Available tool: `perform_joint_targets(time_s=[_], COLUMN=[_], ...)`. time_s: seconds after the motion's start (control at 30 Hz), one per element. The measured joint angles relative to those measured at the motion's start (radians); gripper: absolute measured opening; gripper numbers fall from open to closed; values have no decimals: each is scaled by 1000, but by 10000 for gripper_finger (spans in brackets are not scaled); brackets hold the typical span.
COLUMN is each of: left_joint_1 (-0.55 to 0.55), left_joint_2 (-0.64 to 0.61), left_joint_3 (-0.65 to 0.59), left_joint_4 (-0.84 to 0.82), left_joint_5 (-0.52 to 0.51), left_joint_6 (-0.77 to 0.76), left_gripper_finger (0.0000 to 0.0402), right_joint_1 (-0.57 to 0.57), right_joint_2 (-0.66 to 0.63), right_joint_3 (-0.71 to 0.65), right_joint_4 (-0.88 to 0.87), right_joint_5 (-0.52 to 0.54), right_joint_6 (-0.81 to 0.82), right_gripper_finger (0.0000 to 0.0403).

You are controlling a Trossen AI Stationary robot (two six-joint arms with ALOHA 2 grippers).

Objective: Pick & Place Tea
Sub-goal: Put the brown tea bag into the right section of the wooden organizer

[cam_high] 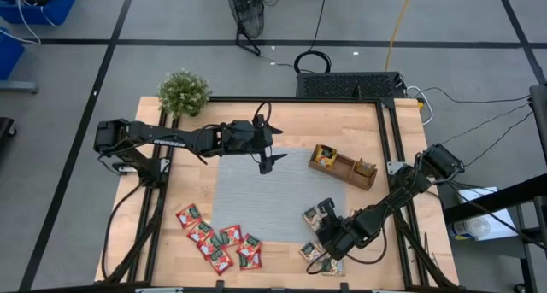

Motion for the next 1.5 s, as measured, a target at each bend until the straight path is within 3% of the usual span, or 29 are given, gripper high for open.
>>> perform_joint_targets(time_s=[0.17,0.3,0.4,0.57,0.67,1.0,1.5], left_joint_1=[0,0,0,0,0,0,0], left_joint_2=[0,0,0,0,0,0,0], left_joint_3=[0,0,0,0,0,0,0], left_joint_4=[0,0,0,9,14,17,17], left_joint_5=[0,0,0,0,0,0,0], left_joint_6=[0,0,0,0,0,0,0], left_gripper_finger=[365,365,365,365,365,365,365], right_joint_1=[24,45,47,41,39,12,11], right_joint_2=[-67,-127,-137,-107,-99,-70,-70], right_joint_3=[73,96,96,95,83,39,-86], right_joint_4=[-219,-515,-775,-1115,-1073,-1103,-967], right_joint_5=[247,376,346,118,64,62,90], right_joint_6=[263,665,985,1326,1323,1367,1302], right_gripper_finger=[4,3,2,1,1,7,26])
